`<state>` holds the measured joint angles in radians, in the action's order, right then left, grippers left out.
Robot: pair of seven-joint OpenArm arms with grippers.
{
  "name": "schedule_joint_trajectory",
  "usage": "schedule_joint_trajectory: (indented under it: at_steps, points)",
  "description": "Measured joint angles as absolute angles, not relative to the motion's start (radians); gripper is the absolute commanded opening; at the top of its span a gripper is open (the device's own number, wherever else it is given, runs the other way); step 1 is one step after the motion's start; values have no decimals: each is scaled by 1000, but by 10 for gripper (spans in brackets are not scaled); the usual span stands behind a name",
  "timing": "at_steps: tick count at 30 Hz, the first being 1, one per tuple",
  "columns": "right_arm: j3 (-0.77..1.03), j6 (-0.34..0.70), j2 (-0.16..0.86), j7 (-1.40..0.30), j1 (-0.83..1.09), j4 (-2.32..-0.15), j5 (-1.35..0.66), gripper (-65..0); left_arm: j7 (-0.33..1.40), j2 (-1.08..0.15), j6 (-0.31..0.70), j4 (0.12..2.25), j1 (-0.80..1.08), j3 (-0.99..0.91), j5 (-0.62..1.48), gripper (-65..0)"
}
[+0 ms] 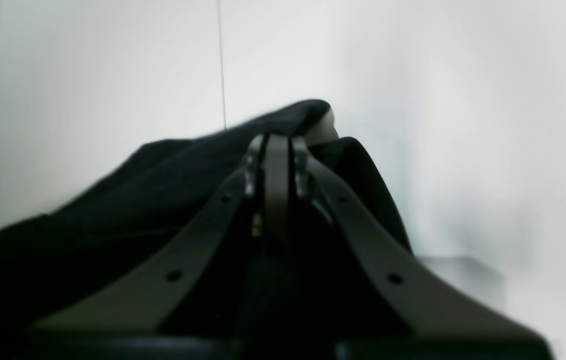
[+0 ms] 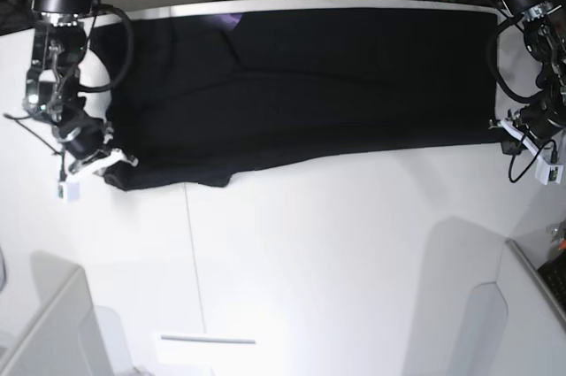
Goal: Fold the T-shirt properly
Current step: 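Lift the hem with both grippers and fold it over onto the collar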
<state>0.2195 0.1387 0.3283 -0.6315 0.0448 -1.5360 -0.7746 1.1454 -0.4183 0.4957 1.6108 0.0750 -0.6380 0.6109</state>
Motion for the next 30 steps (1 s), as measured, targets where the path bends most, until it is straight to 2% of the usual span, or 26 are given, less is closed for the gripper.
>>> schedule_joint_trajectory:
  at_steps: [4, 12, 21, 30]
  points:
    - [257, 139, 329, -661, 82, -1598, -778, -650, 1149, -408, 495, 1651, 112, -640, 611, -650]
    - [301, 139, 327, -686, 197, -1731, -778, -650, 1149, -405, 494, 1714, 213, -712, 788, -650]
    - [390, 139, 256, -693, 341, -1844, -778, -650, 1152, -405, 495, 1746, 298, -710, 794, -650]
    - [413, 139, 252, -687, 411, -1897, -778, -650, 1149, -406, 495, 1814, 309, -710, 796, -650]
